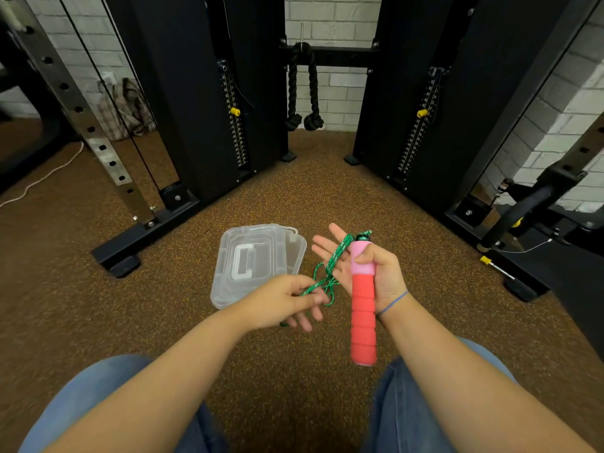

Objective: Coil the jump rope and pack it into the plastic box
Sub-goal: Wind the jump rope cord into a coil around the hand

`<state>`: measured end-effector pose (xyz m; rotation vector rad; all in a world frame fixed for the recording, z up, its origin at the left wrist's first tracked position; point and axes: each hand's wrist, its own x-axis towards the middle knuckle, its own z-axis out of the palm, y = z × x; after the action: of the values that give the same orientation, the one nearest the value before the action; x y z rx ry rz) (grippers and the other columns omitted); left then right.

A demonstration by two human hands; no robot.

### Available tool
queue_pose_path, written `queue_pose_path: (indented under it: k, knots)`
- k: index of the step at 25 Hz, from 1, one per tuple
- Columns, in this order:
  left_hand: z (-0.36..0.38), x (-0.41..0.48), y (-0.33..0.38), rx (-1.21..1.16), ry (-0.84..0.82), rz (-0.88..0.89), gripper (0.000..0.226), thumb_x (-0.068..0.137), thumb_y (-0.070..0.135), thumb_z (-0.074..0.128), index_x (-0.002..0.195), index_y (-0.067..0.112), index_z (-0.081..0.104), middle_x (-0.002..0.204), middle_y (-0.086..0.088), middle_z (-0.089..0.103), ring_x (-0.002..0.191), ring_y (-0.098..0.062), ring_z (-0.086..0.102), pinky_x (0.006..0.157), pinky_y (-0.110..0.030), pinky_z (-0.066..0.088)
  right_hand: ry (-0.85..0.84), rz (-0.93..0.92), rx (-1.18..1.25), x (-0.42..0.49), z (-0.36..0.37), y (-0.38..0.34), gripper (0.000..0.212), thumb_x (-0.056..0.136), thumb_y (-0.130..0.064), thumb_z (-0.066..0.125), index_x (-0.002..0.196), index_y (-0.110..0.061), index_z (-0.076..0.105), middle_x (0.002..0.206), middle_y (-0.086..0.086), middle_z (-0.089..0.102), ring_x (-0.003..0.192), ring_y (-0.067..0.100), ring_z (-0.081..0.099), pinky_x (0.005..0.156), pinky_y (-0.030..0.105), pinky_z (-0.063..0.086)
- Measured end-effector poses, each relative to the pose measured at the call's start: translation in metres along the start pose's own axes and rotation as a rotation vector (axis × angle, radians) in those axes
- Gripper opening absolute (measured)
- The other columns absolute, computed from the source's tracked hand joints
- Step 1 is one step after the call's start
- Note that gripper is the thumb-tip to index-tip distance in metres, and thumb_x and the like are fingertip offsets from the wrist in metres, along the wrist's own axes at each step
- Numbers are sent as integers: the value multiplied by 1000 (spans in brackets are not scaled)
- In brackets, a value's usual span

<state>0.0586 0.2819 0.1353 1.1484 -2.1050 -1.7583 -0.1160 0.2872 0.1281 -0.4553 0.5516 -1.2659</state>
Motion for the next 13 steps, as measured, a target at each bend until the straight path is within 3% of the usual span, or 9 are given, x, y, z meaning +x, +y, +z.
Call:
queue_pose_path:
  k: [4, 7, 8, 10, 13]
  knots:
    - [-7, -1, 1, -21, 139, 53, 18, 90, 24, 55, 89, 8, 63, 55, 7, 64, 46, -7, 60, 48, -17, 43, -2, 85, -157, 2, -4, 8, 107, 28, -6, 70, 133, -13, 45, 135, 22, 50, 130, 31, 44, 113, 41, 28]
    - [-12, -2, 2, -75, 209, 105, 19, 90, 21, 55, 90, 5, 65, 51, 6, 62, 46, -8, 59, 47, -13, 44, 16, 137, -238, 3, -6, 14, 93, 50, -1, 47, 141, -15, 37, 135, 18, 50, 127, 27, 47, 96, 33, 46]
    - [-13, -2, 3, -90, 218, 126, 17, 91, 20, 54, 87, 9, 66, 50, 6, 61, 45, -8, 59, 47, -13, 44, 14, 148, -275, 2, -7, 15, 89, 53, -1, 44, 140, -16, 39, 128, 15, 56, 117, 23, 54, 83, 26, 52]
    - [-13, -3, 3, -107, 218, 163, 17, 91, 19, 53, 81, 14, 66, 50, 5, 61, 45, -8, 59, 48, -13, 45, -20, 179, -335, 1, -7, 18, 85, 49, -6, 51, 133, -22, 48, 104, 5, 69, 82, 12, 58, 64, 19, 42]
    - [-12, -6, 3, -111, 207, 192, 23, 91, 22, 52, 73, 14, 64, 46, 4, 59, 44, -9, 56, 49, -13, 43, -47, 269, -532, 0, -8, 24, 59, 43, -20, 55, 100, -23, 71, 66, -4, 61, 60, 11, 39, 57, 24, 29]
